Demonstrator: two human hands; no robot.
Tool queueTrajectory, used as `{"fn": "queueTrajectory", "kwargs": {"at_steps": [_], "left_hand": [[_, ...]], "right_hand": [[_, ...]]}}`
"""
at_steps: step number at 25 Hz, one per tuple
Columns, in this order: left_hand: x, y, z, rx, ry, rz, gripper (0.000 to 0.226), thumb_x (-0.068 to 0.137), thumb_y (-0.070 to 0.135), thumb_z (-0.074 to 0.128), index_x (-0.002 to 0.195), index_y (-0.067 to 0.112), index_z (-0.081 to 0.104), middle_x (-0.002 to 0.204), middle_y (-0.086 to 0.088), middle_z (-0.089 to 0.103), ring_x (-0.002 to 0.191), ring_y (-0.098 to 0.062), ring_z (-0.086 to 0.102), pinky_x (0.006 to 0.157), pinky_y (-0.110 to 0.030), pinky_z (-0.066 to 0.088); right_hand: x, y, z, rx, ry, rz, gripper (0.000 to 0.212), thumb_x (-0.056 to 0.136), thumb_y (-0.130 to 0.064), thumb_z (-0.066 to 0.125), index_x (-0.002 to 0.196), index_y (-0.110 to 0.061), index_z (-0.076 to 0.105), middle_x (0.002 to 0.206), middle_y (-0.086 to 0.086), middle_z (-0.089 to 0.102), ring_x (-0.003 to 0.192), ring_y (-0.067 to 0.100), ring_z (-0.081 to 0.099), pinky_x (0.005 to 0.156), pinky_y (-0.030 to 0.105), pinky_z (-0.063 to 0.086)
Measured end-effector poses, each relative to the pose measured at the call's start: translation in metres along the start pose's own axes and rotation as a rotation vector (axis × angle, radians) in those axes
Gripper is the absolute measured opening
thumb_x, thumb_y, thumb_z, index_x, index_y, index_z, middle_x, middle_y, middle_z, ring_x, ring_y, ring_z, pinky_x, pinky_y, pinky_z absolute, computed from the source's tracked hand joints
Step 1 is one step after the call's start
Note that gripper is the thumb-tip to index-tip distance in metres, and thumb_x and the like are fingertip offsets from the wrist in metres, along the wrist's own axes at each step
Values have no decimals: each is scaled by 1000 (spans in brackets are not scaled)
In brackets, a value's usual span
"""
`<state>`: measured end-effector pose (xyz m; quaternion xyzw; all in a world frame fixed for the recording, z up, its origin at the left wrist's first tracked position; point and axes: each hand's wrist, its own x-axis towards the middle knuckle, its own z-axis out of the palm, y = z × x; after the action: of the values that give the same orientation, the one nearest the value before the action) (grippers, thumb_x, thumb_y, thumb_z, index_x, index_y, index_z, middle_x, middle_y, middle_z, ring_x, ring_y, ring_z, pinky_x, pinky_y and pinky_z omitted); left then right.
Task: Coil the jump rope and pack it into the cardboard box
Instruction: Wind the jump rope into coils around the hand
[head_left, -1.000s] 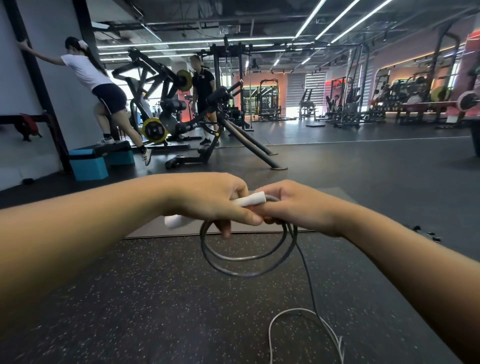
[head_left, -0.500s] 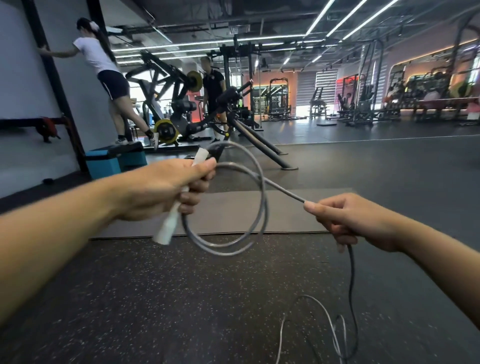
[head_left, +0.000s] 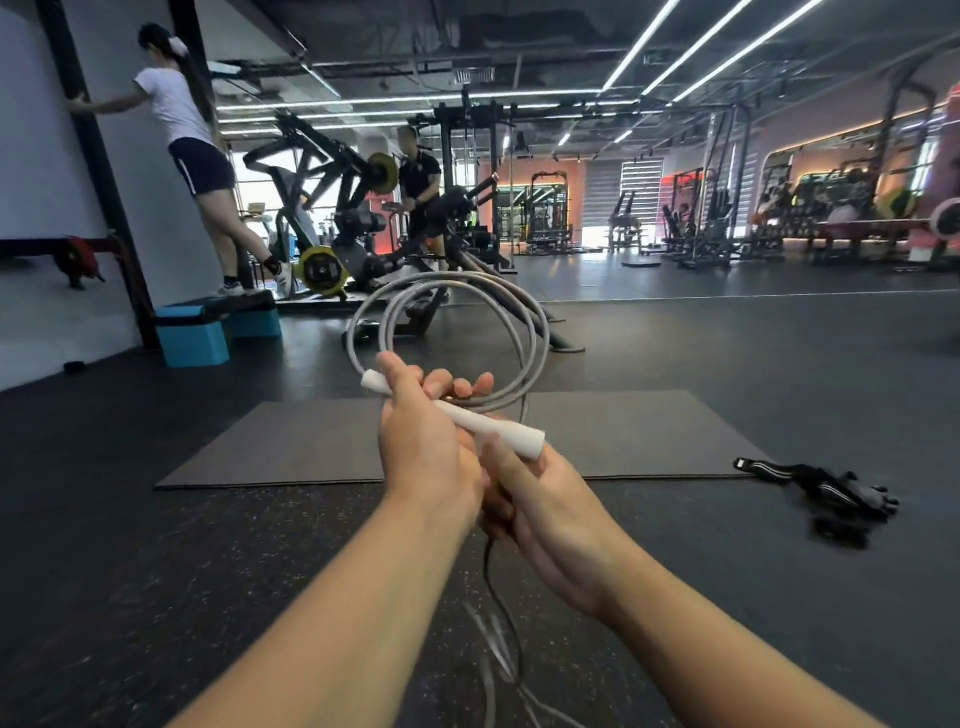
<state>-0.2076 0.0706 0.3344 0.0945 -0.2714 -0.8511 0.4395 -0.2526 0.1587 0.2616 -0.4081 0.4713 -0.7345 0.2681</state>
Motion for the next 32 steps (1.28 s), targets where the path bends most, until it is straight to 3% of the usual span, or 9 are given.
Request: {"fn": "queueTrajectory", "kwargs": {"at_steps": [2, 8, 12, 14, 16, 18, 21, 25, 32], "left_hand": [[-10, -5, 1, 103, 43, 19, 37, 105, 48, 41, 88, 16, 46, 71, 4, 49, 68, -15, 59, 72, -32, 55], [-19, -18, -22, 361, -1, -149, 37, 100, 56, 47, 90, 23, 59, 112, -2, 73, 103, -20, 63, 81, -39, 42], [-29, -18, -42, 403, 44, -349, 54, 88, 42, 70, 133, 14, 59, 131, -3, 59, 116, -24, 57, 89, -43, 48], [-32, -2, -48, 645, 160, -107, 84, 81, 23, 79, 152, 18, 34, 155, -6, 38, 138, -28, 42, 108, -42, 40], [-36, 27, -41, 1155, -110, 545, 94, 82, 7, 74, 157, 30, 21, 163, 3, 24, 149, -15, 27, 115, -24, 26], [-36, 54, -10, 1462, -605, 965, 72, 90, 14, 64, 152, 34, 33, 154, 11, 39, 143, -3, 34, 116, -28, 29], [-21, 60, 27, 1753, -911, 786, 36, 102, 49, 44, 134, 35, 50, 113, 13, 69, 105, -3, 63, 93, -35, 51], [-14, 39, 17, 1785, -881, 496, 40, 96, 68, 37, 104, 31, 50, 74, 4, 72, 62, -7, 66, 64, -36, 54], [-3, 34, -1, 1444, -791, 713, 28, 102, 45, 48, 92, 22, 60, 63, 0, 70, 58, -12, 66, 58, -37, 52]], "right_hand": [[9, -9, 4, -37, 162, -16, 28, 82, -55, 70, 77, -27, 74, 59, -6, 44, 51, 9, 32, 52, 28, 25], [13, -29, -1, 85, 245, -65, 31, 86, -38, 72, 100, -12, 78, 52, -5, 37, 47, 10, 28, 45, 24, 26], [18, -58, -17, -267, 260, -85, 29, 95, -32, 67, 73, -13, 71, 45, 0, 34, 39, 12, 28, 41, 23, 26], [20, -83, -32, -654, 151, -63, 33, 96, -35, 65, 70, -16, 70, 45, -2, 42, 40, 13, 36, 41, 23, 31], [23, -106, -41, -1036, 4, -21, 35, 95, -40, 65, 67, -20, 70, 44, -8, 49, 42, 8, 41, 43, 20, 34], [26, -117, -41, -1251, -92, 5, 34, 93, -44, 66, 68, -23, 72, 53, -6, 63, 48, 9, 51, 49, 23, 38], [32, -122, -32, -1365, -174, -34, 23, 91, -36, 68, 69, -30, 68, 70, -6, 74, 64, 6, 67, 62, 27, 50], [31, -130, -23, -1360, -142, 1, 26, 81, -20, 73, 57, -21, 65, 57, -5, 68, 56, 9, 61, 55, 31, 46], [22, -128, -25, -1069, -243, 58, 19, 91, -33, 67, 92, -19, 79, 92, 7, 79, 95, 23, 71, 95, 47, 52]]}}
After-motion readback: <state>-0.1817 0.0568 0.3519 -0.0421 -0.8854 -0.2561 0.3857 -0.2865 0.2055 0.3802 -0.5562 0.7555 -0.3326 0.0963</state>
